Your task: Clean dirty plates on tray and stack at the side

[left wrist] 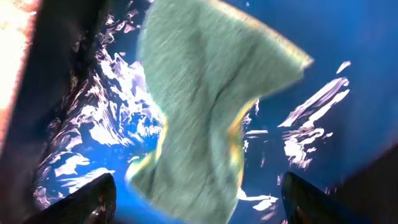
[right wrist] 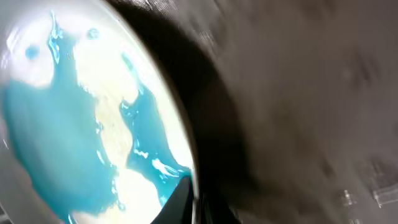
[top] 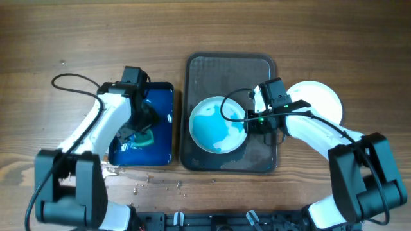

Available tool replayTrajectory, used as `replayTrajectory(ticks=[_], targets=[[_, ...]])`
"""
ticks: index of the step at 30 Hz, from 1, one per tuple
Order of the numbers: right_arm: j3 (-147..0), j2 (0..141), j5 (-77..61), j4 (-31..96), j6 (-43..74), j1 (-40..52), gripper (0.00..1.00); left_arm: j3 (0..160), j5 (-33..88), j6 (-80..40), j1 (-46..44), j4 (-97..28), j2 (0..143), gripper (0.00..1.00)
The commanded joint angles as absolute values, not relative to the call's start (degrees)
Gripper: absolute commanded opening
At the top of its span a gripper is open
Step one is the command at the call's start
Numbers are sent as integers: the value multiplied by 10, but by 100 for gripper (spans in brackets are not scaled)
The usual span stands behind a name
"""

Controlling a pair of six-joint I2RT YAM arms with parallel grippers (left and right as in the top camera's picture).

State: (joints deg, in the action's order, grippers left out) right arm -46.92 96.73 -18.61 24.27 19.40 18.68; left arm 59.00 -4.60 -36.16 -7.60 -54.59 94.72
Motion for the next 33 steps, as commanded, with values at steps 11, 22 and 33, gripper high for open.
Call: replayTrajectory(ticks=[11, 22, 33], targets=[[-758, 856, 70, 325, 111, 383, 4, 699, 66, -317, 55, -672, 499, 100], [-759, 968, 458, 75, -85, 619, 4, 699, 66, -317, 55, -681, 481, 100], [-759, 950, 560, -10, -249, 678, 4, 699, 66, -317, 55, -681, 481, 100]])
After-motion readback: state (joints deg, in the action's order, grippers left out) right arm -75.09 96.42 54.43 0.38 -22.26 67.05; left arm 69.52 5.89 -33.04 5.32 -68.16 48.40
